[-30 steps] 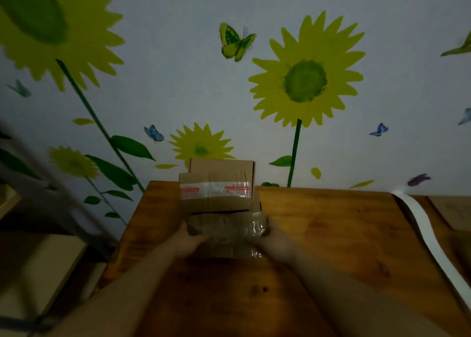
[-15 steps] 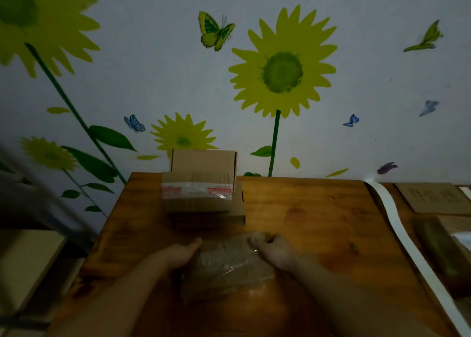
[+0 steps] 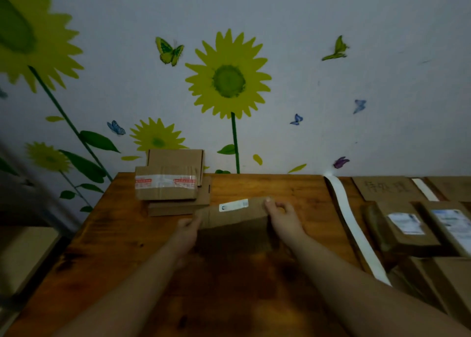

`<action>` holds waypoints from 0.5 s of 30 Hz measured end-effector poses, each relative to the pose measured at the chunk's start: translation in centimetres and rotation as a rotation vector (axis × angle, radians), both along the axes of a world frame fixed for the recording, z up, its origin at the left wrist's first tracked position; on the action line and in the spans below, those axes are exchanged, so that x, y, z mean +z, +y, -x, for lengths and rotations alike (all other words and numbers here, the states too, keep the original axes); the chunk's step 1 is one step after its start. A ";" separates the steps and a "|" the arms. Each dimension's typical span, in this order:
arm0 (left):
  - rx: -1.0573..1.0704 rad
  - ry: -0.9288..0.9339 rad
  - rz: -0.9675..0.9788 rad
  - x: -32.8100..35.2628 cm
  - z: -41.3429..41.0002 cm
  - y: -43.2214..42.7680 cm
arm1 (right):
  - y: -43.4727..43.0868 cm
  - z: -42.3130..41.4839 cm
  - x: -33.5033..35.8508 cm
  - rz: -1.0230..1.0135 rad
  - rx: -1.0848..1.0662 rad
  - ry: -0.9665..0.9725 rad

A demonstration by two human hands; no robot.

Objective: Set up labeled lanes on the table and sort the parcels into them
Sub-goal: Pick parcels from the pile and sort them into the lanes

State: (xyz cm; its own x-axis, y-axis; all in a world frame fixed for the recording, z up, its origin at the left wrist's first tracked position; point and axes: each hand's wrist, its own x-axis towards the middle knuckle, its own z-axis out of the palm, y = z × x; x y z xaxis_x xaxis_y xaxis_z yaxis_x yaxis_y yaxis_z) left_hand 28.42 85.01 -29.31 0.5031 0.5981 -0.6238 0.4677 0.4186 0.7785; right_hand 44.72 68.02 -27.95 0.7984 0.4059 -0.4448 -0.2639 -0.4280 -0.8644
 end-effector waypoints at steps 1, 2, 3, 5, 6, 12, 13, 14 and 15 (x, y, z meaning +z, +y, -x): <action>0.042 -0.039 0.008 0.8 -0.4 -0.8 | -0.6 -0.3 0.6 -0.016 -0.025 0.001; 0.079 -0.073 0.004 1.5 -0.7 -1.4 | -1.2 -0.4 1.2 -0.029 -0.045 -0.001; 0.102 -0.095 -0.019 2.2 -0.9 -1.9 | -1.8 -0.3 1.7 -0.044 -0.068 -0.007; 0.108 -0.095 -0.096 3.4 -1.2 -2.5 | -2.7 0.0 3.0 -0.080 -0.132 -0.022; 0.105 -0.106 -0.116 4.0 -1.1 -2.6 | -3.2 0.2 3.6 -0.099 -0.162 -0.029; 0.052 -0.359 0.013 7.0 0.9 -2.8 | -5.8 2.7 6.5 -0.208 -0.161 -0.086; 0.035 -0.419 0.057 7.5 1.3 -2.9 | -6.1 3.3 7.0 -0.248 -0.160 -0.092; 0.010 -0.463 0.079 7.8 1.7 -2.9 | -6.3 3.8 7.4 -0.292 -0.150 -0.101; -0.019 -0.484 0.072 8.1 2.2 -2.9 | -6.6 4.3 7.7 -0.336 -0.135 -0.112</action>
